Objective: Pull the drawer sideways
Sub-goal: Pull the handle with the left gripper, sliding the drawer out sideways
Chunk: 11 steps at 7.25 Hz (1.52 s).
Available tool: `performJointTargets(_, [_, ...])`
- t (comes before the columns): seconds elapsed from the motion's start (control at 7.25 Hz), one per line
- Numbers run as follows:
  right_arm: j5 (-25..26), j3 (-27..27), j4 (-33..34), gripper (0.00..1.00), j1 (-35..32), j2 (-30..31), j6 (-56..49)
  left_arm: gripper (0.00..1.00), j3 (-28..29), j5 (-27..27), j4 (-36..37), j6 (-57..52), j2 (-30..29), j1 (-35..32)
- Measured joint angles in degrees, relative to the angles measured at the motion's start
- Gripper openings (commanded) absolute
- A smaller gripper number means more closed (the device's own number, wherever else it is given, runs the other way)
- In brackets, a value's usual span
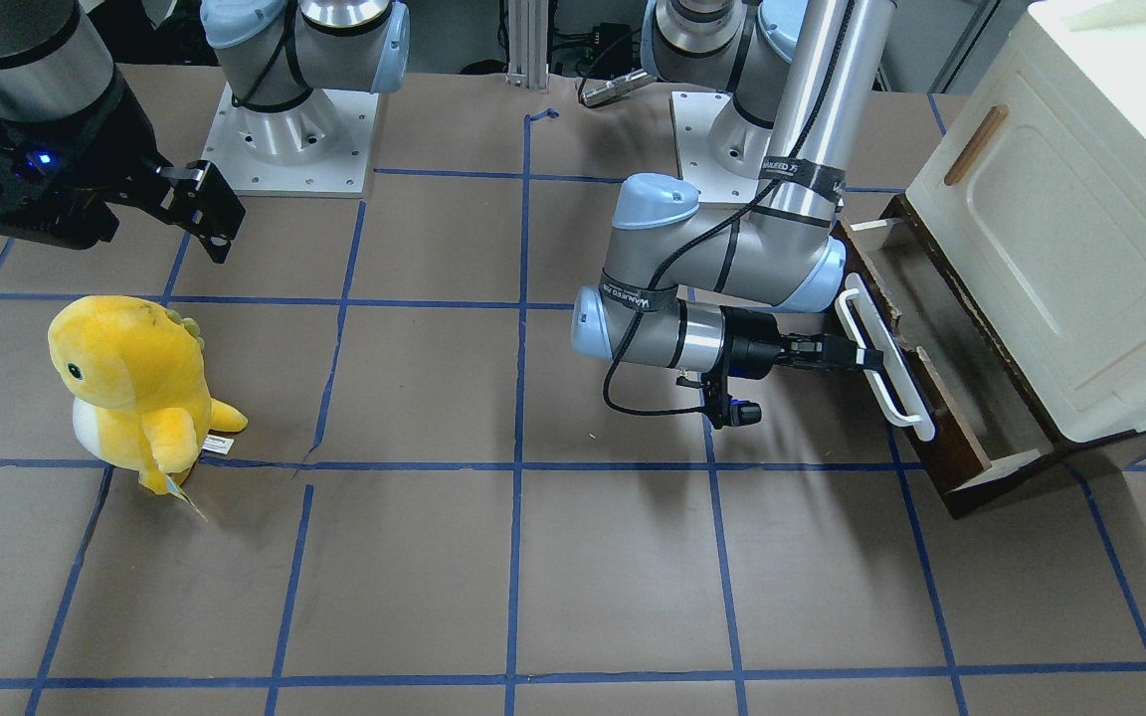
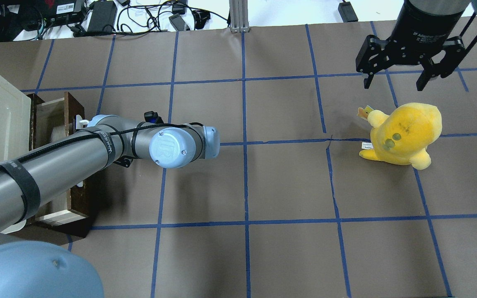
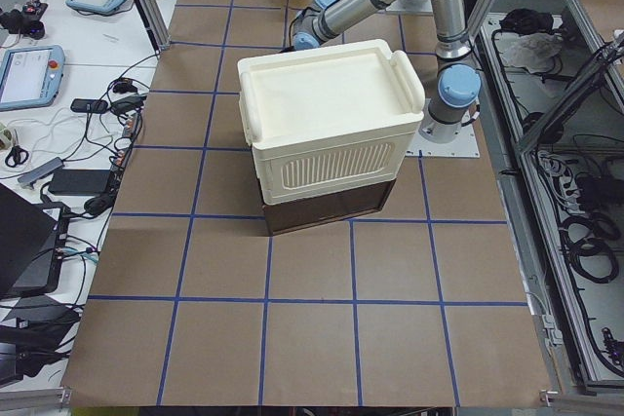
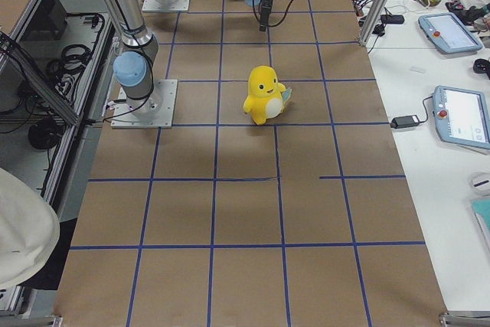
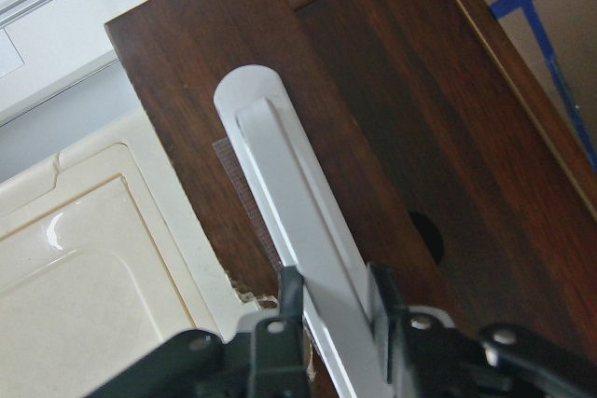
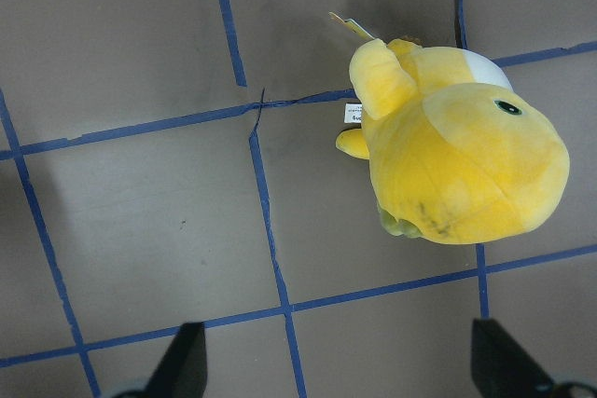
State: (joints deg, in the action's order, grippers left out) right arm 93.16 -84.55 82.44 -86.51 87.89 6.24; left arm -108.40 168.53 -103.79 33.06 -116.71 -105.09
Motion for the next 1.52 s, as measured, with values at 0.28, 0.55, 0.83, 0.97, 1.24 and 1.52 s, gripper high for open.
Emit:
performJointTargets(0.28, [0.0,0.0,0.0,1.0,0.0,0.0,0.0,0.32,0.1,0.2,-0.1,0.0,0.0,-0.6])
performJointTargets(0.55, [0.0,0.0,0.0,1.0,-0.1,0.0,0.0,0.32,0.2,0.3,-0.1,-0.7,-0.1,-0.7])
performJointTargets(0.83, [0.0,0.0,0.0,1.0,-0.1,0.0,0.0,0.32,0.2,0.3,-0.1,-1.2,-0.1,-0.8])
performJointTargets(0.97, [0.0,0.0,0.0,1.0,-0.1,0.0,0.0,0.32,0.2,0.3,-0.1,-1.3,-0.1,-0.8])
performJointTargets(1.24, [0.0,0.0,0.0,1.0,0.0,0.0,0.0,0.32,0.4,0.4,0.1,-1.8,-0.2,-0.8])
performJointTargets(1.52, [0.0,0.0,0.0,1.0,0.0,0.0,0.0,0.32,0.5,0.3,0.5,-2.0,-0.4,-0.8])
